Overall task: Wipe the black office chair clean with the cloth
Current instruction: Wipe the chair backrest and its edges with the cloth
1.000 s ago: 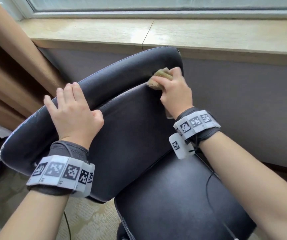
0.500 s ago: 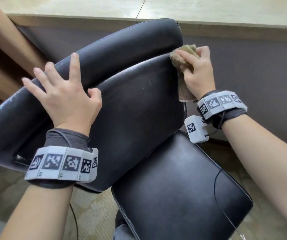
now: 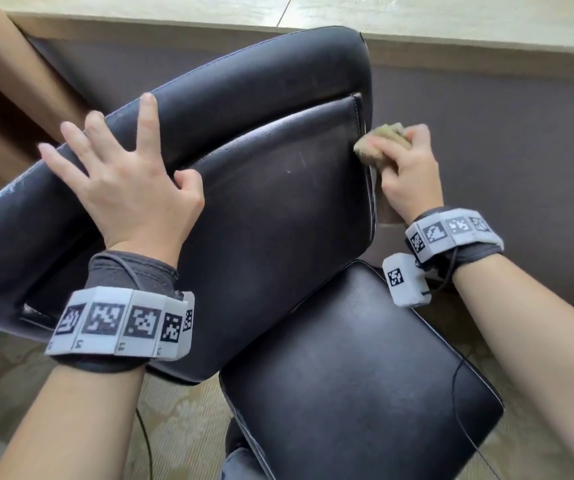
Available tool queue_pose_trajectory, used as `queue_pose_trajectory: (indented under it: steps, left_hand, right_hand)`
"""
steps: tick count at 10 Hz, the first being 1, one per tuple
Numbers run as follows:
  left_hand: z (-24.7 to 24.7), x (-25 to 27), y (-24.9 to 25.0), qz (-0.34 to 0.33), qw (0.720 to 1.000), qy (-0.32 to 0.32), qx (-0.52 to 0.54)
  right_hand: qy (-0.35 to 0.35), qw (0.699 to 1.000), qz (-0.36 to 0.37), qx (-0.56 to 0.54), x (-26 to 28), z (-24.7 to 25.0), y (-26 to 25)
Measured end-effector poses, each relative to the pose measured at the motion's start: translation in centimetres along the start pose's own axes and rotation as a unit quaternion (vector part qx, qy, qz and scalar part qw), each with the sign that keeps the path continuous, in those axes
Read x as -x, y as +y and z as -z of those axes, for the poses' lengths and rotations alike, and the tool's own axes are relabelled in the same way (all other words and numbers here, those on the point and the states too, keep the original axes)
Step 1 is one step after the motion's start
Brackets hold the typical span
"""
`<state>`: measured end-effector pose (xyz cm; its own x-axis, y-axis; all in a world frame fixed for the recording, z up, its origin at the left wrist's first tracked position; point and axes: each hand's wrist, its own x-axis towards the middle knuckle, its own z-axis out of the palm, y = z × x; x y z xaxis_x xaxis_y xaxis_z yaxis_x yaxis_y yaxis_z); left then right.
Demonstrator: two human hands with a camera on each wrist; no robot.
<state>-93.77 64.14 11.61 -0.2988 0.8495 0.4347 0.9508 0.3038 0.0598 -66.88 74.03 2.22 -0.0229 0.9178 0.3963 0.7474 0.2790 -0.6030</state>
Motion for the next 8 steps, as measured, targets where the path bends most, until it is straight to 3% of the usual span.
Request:
queue_pose_trajectory:
  steps: [1,2,3,5,7,8]
  left_hand:
    - [0.0,0.0,0.0,0.000,1.000,0.001,0.004]
    - [0.0,-0.1,0.0,0.001,1.000,0.001,0.006]
    - [0.0,-0.2,0.0,0.000,1.000,-0.001,0.007]
    - [0.1,0.0,0.0,-0.004,1.000,-0.007,0.000]
    - [0.2,0.1,-0.1,-0.007,1.000,-0.008,0.004]
    - [0.3,0.2,-0.2,-0.012,1.000,-0.008,0.001]
  right_hand:
    - [0.063,0.997,0.040,-0.034,-2.9,1.0,-1.9]
    - [0.032,0.999,0.043,-0.012,-4.0,0.0,-3.1]
    - [0.023,0.999,0.030,-0.018,-2.2,-1.2,-2.4]
    - [-0.064,0.996,-0.005,0.061,1.4,-0.7,0.1]
    - [0.037,0.999,0.017,-0.002,-2.6,1.8,-3.0]
    - [0.004,1.000,0.011,-0.001,-3.3,0.8,-3.7]
